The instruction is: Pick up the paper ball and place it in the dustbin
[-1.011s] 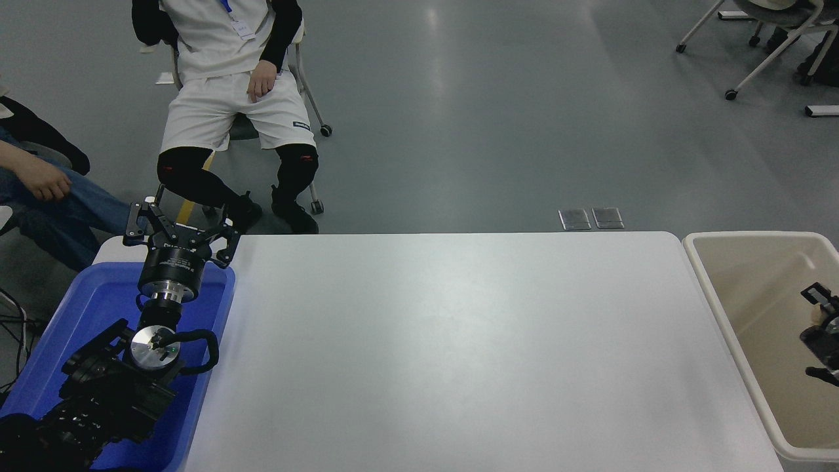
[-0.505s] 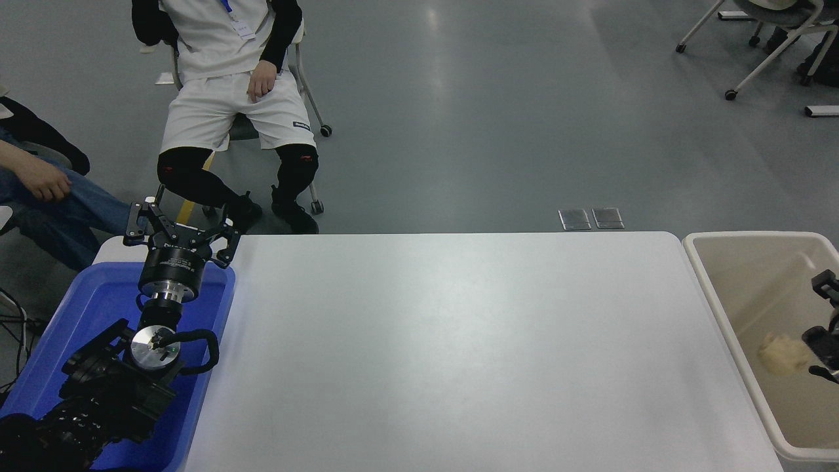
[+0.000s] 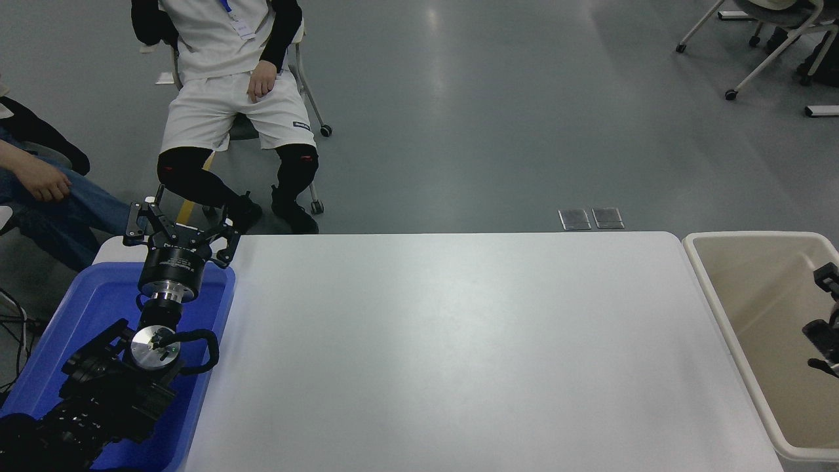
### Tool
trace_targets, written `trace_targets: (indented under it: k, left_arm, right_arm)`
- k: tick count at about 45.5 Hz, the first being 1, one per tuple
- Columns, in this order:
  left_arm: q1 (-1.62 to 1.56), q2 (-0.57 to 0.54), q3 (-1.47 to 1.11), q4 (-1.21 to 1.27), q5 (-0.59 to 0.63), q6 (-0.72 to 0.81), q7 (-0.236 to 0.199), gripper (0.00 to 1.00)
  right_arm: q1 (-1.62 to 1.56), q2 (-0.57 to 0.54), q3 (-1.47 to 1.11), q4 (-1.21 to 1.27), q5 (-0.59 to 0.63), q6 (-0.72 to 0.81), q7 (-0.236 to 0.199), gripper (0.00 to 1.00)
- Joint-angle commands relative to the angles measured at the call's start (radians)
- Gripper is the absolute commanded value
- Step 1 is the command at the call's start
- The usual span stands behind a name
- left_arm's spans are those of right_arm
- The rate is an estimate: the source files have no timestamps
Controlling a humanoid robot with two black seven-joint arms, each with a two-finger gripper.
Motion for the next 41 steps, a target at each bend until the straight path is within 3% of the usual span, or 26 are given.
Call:
trace_targets:
  k: [1, 19, 27, 41]
  left_arm:
    - [0.000, 0.001, 0.000, 0.000, 0.000, 0.000, 0.000, 0.99]
    - [0.000, -0.001, 0.000, 0.000, 0.000, 0.000, 0.000, 0.99]
    - [0.000, 0.001, 0.000, 0.000, 0.000, 0.000, 0.000, 0.99]
    - [0.000, 0.000, 0.000, 0.000, 0.000, 0.002, 0.000, 0.99]
  right_arm:
    - [0.025, -0.015, 0.145, 0.031, 0.000, 0.002, 0.000, 0.99]
    - [0.016, -0.179, 0.425, 0.323, -0.014, 0.063, -0.003, 1.00]
    - [0.010, -0.191, 0.523, 0.378, -0.005, 0.152, -0.003, 1.00]
    - [-0.105, -0.177, 0.999, 0.485, 0.000, 0.162, 0.008, 1.00]
